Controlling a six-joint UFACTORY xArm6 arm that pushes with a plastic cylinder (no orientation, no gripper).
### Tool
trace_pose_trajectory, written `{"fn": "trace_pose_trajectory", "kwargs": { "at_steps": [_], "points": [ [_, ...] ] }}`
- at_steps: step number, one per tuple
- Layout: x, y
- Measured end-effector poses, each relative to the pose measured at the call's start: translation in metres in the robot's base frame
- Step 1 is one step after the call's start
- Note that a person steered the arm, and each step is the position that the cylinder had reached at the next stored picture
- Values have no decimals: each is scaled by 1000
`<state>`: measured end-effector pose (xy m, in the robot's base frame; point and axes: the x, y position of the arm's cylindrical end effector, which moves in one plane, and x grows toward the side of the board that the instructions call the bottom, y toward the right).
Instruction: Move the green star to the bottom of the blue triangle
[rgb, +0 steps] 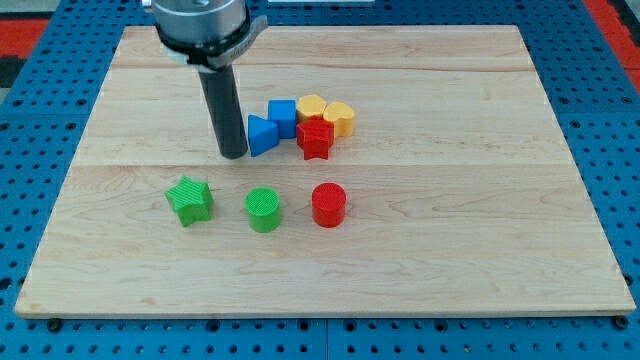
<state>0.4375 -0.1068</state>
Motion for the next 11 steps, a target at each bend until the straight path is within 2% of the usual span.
{"fn": "trace_pose_trajectory", "kwargs": {
  "at_steps": [1, 2, 3, 4, 5, 7, 8, 10, 11],
  "points": [
    [23, -77],
    [23, -142],
    [81, -148],
    [112, -96],
    [92, -53],
    [34, -23],
    [26, 6],
    [29, 49],
    [64, 20]
  ]
}}
